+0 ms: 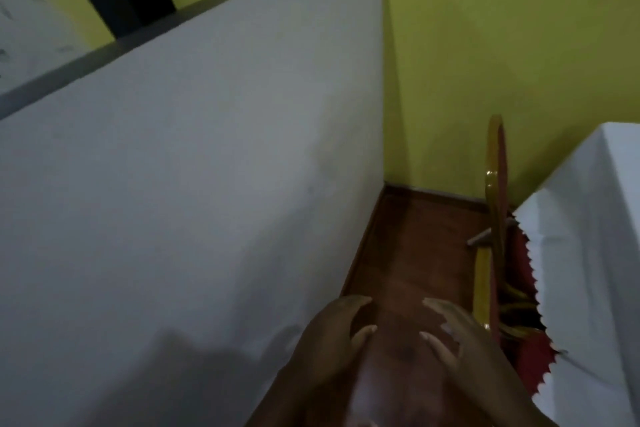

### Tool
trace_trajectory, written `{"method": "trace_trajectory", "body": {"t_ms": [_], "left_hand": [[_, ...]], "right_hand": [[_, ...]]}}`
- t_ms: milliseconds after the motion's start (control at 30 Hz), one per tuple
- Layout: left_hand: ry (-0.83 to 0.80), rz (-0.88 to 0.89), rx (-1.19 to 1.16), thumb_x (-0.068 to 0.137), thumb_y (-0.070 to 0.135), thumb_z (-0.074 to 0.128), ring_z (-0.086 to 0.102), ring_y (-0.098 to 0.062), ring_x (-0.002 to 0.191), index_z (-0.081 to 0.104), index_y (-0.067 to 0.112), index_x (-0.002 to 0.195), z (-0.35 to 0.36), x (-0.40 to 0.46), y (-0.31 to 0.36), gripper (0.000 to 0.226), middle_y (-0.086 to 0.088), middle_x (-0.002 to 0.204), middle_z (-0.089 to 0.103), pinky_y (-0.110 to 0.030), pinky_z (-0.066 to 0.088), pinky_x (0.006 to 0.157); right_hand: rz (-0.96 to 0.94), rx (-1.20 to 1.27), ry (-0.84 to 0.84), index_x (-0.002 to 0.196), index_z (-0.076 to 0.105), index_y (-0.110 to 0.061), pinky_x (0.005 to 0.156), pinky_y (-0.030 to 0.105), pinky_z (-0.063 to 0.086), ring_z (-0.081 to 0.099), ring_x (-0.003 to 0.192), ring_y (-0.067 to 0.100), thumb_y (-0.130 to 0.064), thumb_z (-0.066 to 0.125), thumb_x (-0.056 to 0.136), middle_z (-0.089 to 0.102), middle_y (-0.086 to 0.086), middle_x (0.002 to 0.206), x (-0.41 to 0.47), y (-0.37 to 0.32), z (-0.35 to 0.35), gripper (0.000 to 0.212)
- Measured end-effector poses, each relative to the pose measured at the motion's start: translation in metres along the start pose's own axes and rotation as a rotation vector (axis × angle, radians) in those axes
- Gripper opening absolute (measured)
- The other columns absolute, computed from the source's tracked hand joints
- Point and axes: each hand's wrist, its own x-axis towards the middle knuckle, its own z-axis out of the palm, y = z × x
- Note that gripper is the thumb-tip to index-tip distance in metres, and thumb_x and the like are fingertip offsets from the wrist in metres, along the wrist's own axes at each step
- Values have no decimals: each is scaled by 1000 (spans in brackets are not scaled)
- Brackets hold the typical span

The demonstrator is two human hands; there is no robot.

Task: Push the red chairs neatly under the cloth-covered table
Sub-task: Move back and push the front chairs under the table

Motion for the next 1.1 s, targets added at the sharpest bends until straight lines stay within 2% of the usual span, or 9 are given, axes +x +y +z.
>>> {"method": "trace_trajectory", "body": {"t_ms": [100, 233, 333, 467, 600, 767, 933, 1000, 1100], "left_hand": [[-51, 132, 17, 90, 46, 54, 42, -8, 129, 44, 30, 137, -5, 70, 11, 50, 7, 142, 48, -11, 21, 103], [-190, 361, 31, 86, 58, 47, 46, -9, 126, 49, 27, 133, 9, 161, 36, 56, 4, 137, 54, -15, 27, 106], [-334, 530, 60, 87, 50, 48, 47, -8, 125, 50, 26, 133, 35, 224, 50, 52, 5, 136, 55, -21, 32, 108], [-556, 778, 66, 89, 30, 43, 42, -13, 131, 47, 19, 137, 76, 301, 68, 49, 6, 142, 44, -15, 20, 112], [-735, 1058, 115, 87, 34, 41, 41, -6, 130, 44, 29, 135, 118, 365, 87, 48, 8, 140, 46, -33, 34, 111], [-949, 1319, 190, 82, 35, 40, 43, -12, 130, 48, 22, 135, 148, 404, 106, 56, 2, 141, 47, -31, 34, 111], [-1106, 1557, 268, 89, 21, 53, 24, 3, 130, 37, 29, 142, 156, 406, 126, 56, 19, 142, 29, -23, 22, 115], [-1178, 1629, 239, 89, 18, 57, 32, 1, 130, 43, 32, 137, 159, 404, 131, 51, 19, 139, 39, -28, 27, 115], [-1183, 1704, 219, 89, 16, 59, 42, -2, 124, 48, 27, 133, 162, 398, 133, 47, 6, 135, 54, -29, 35, 110]], "right_hand": [[113, 12, 101, 119, 57, -22, 86, 35, 54, 62, 100, 13, -14, 76, 74, 63, -4, 114, 23, 9, -19, 49], [248, -50, 190, 127, 49, -24, 102, 28, 39, 46, 119, 6, -41, 65, 81, 48, -11, 129, 34, 35, -42, 52], [396, -38, 356, 122, 54, -26, 100, 27, 40, 51, 118, 7, -56, 55, 76, 54, -9, 128, 33, 55, -41, 55], [624, -82, 564, 130, 48, -26, 106, 35, 38, 46, 124, 11, -68, 47, 74, 48, -6, 137, 41, 71, -36, 71], [827, -66, 625, 136, 37, -25, 110, 34, 32, 36, 132, 13, -64, 45, 81, 41, -5, 142, 49, 70, -25, 67], [1015, -82, 934, 121, 49, -31, 91, 28, 44, 51, 109, -1, -72, 47, 78, 59, -8, 120, 51, 48, 6, 59], [1185, -132, 1020, 123, 47, -37, 96, 21, 38, 44, 111, -3, -81, 41, 70, 46, -20, 122, 50, 18, 37, 68], [1246, -155, 1054, 121, 52, -33, 90, 15, 39, 47, 106, -3, -72, 53, 72, 49, -19, 115, 50, 8, 48, 63], [1307, -63, 1028, 113, 52, -42, 82, 22, 50, 56, 98, -3, -49, 76, 65, 58, -21, 111, 44, -1, 66, 54]]}}
